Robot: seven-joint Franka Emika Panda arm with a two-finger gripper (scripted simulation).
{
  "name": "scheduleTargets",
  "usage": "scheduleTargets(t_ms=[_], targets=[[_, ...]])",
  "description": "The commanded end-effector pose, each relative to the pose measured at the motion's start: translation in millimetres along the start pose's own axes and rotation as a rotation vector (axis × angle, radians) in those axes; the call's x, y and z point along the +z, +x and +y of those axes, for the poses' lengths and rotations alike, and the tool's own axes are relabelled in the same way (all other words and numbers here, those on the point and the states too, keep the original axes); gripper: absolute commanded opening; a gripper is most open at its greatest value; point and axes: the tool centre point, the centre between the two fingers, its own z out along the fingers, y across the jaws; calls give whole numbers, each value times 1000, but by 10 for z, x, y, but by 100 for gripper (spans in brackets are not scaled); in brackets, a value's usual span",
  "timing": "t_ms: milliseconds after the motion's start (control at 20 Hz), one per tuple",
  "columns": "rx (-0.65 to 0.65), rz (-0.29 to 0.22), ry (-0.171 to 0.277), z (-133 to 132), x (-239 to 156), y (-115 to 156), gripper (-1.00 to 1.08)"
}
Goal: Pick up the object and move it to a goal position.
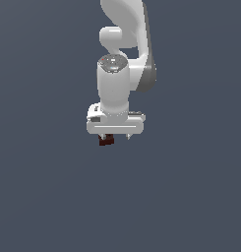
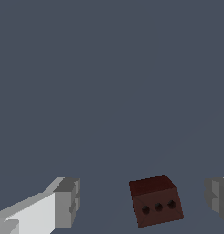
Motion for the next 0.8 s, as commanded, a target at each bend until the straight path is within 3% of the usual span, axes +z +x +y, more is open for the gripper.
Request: scheduleTargets(t_ms=[0, 400, 750], targets=[[0, 0, 0, 0, 0, 0, 100], [-23, 33, -21, 160, -162, 80, 100], [-13, 33, -21, 165, -156, 75, 100]])
